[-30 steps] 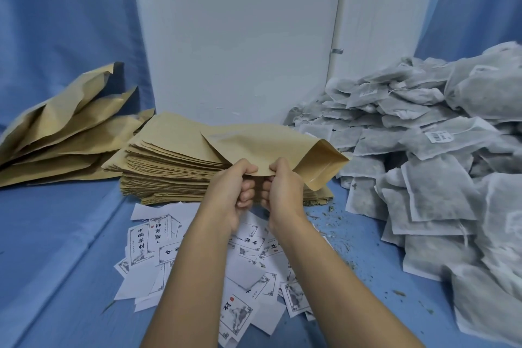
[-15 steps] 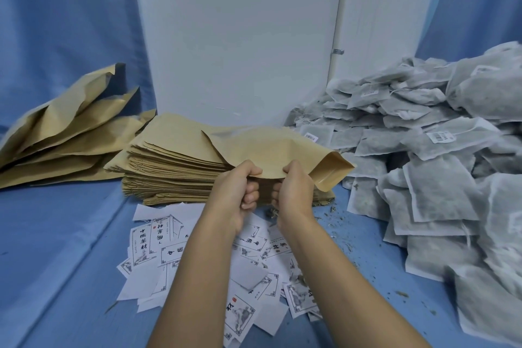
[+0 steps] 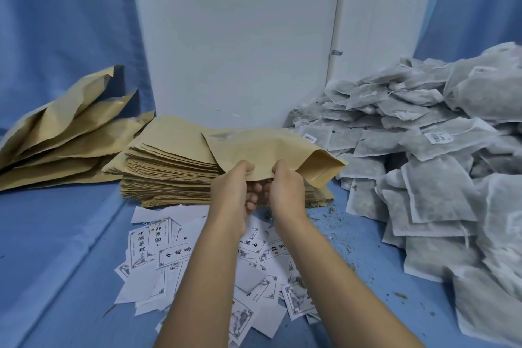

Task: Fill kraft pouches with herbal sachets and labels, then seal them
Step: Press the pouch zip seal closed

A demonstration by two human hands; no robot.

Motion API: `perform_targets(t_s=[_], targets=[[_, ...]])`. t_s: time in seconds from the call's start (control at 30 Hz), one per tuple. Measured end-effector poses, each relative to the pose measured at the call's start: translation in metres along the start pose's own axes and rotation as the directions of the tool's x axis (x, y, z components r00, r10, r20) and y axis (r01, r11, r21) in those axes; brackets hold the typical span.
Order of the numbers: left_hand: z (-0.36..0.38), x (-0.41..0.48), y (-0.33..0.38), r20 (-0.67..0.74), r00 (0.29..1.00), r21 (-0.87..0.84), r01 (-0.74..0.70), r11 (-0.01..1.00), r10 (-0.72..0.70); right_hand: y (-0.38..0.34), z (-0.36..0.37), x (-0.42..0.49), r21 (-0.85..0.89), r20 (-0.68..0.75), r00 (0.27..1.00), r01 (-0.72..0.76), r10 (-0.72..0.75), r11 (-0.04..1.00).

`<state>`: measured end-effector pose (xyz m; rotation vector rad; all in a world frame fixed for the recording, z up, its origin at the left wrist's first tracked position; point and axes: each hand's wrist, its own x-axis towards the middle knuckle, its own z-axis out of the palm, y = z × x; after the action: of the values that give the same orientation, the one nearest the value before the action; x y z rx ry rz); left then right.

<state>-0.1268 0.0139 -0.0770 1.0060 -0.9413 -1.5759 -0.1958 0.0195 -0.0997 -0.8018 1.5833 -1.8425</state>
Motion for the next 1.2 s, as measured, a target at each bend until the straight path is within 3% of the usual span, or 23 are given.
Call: perform_targets(t_s=[0.13, 0.27, 0.43, 0.57, 0.73, 0.93, 1.1, 1.2], targets=[[-0.002, 0.001, -0.003, -0.067, 0.996, -0.031, -0.056, 0.998, 0.054, -0.004, -0.002, -0.004, 0.041, 0.036, 0.997, -0.068, 0.067, 0.997], [-0.001, 0.002, -0.004, -0.102, 0.992, -0.056, -0.082, 0.995, 0.076, -0.009, -0.003, -0.006, 0.257, -0.012, 0.982, -0.181, 0.191, 0.949], [0.003, 0.001, -0.008, -0.193, 0.972, -0.067, -0.152, 0.986, 0.137, -0.013, -0.001, -0.011, 0.301, 0.132, 0.97, -0.234, 0.202, 0.924], [0.002, -0.002, -0.005, -0.086, 0.994, -0.006, -0.062, 0.998, 0.061, -0.015, 0.0, -0.016, 0.262, 0.227, 0.947, -0.285, 0.228, 0.922], [-0.003, 0.0, -0.001, -0.065, 0.997, -0.05, -0.053, 0.997, 0.05, -0.015, 0.001, -0.015, 0.396, 0.16, 0.952, -0.302, 0.259, 0.867], [-0.001, -0.001, -0.004, 0.037, 0.999, 0.005, -0.013, 1.0, 0.013, -0.017, -0.003, -0.013, 0.324, 0.19, 0.948, -0.306, 0.255, 0.895], [0.001, 0.002, -0.006, 0.001, 0.999, -0.075, -0.048, 0.996, 0.048, -0.019, -0.005, -0.015, 0.467, 0.22, 0.941, -0.333, 0.257, 0.819], [0.002, 0.002, -0.007, -0.024, 0.999, -0.125, -0.042, 0.991, 0.039, -0.02, -0.004, -0.016, 0.457, 0.21, 0.949, -0.309, 0.236, 0.834]])
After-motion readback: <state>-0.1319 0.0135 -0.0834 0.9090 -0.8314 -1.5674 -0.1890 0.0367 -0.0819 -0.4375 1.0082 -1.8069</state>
